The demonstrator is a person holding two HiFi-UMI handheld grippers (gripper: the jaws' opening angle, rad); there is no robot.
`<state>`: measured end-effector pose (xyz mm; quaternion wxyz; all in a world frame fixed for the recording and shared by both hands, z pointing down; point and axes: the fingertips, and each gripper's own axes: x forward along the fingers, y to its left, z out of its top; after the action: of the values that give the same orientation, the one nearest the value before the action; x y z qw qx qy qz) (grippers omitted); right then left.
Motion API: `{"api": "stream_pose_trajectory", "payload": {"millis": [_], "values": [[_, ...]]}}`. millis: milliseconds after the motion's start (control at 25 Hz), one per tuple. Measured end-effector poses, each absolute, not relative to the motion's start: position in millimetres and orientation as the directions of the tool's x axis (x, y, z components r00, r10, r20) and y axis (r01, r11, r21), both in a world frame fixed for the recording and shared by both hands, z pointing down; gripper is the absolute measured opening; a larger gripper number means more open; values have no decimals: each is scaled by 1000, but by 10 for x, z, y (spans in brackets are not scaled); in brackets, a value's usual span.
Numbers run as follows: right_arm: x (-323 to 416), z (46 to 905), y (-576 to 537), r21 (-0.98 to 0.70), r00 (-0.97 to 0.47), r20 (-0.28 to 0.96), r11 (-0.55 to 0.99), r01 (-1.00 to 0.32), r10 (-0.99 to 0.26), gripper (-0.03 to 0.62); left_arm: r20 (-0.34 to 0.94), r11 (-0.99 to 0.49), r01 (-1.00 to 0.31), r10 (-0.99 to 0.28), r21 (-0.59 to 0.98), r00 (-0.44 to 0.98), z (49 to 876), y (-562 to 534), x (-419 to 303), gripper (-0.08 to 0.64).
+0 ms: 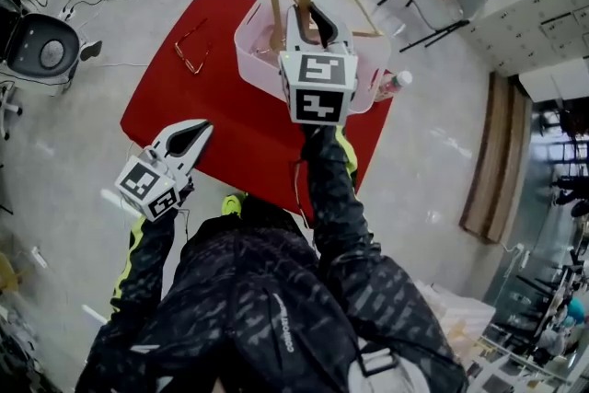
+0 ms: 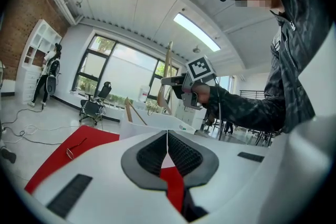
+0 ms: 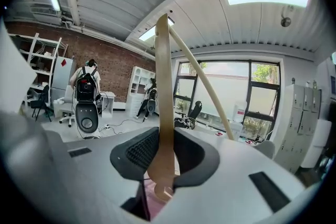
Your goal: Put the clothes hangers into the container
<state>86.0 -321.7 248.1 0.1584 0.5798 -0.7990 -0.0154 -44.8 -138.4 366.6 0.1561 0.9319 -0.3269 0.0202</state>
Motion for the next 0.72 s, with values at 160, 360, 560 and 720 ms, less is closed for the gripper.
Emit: {"api": "stream_pose_trajectory", "payload": {"millis": [160, 360, 560, 720], "values": [[877, 2654, -3451, 200, -275, 259, 330, -923, -926, 95, 157, -720, -629, -613, 293, 774, 3743, -1448, -435, 12], [903, 2966, -3682, 175, -268, 309, 332, -927, -913, 95, 176, -702, -646, -625, 301, 761, 3829, -1517, -444, 12], [957, 3312, -3845, 158, -259, 374, 337, -928, -890, 95, 194, -686, -658, -632, 310, 750, 3925, -1571, -434, 12], [970, 3569, -3935, 140, -268, 421, 354, -925, -867, 97, 207, -677, -663, -633, 319, 746, 4013, -1610, -409, 12]]}}
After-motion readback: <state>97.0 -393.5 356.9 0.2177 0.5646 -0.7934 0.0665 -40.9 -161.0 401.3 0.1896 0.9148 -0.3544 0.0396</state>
